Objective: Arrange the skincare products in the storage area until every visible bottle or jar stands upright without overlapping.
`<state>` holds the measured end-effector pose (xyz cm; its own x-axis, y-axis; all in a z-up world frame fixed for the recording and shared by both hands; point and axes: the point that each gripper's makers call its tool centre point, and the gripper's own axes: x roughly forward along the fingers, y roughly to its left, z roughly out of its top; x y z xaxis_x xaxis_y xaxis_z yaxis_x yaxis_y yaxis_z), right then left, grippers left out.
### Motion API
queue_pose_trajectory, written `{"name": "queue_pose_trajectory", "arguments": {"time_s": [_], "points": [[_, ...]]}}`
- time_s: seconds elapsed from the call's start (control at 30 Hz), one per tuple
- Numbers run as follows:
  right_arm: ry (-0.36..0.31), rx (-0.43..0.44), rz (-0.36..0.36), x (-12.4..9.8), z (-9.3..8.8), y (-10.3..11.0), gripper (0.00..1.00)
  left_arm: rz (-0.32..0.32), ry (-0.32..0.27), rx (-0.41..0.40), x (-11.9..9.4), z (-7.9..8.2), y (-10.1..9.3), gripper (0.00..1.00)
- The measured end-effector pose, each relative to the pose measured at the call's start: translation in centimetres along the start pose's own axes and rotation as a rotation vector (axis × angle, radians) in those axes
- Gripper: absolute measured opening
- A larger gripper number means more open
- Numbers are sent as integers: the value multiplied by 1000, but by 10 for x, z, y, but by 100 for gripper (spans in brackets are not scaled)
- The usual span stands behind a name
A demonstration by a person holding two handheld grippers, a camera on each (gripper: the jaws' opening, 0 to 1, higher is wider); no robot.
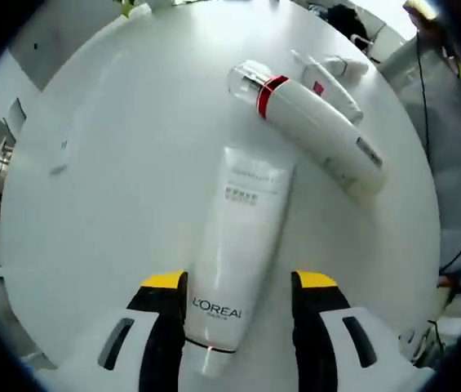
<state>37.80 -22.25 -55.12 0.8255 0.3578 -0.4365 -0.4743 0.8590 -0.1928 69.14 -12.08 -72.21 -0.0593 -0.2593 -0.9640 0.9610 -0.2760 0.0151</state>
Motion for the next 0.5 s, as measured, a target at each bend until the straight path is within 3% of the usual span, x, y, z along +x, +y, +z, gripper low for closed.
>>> {"name": "queue_pose_trajectory", "arguments": {"time_s": [0.1, 0.13, 0.3, 0.37, 0.5], "points": [[4, 2, 3, 0, -1, 0, 72, -2, -5, -73, 0, 2, -1, 43], [7, 3, 6, 1, -1, 1, 72, 9, -6, -68, 1, 2, 8, 38], [23, 3, 2, 1, -5, 0, 69, 13, 41, -49, 4, 2, -1, 31], [22, 0, 2, 1, -5, 0, 68, 32, 54, -91, 3, -1, -1, 30], [28, -5, 10, 2, -6, 2, 68, 69, 31, -122, 1, -2, -3, 28]]}}
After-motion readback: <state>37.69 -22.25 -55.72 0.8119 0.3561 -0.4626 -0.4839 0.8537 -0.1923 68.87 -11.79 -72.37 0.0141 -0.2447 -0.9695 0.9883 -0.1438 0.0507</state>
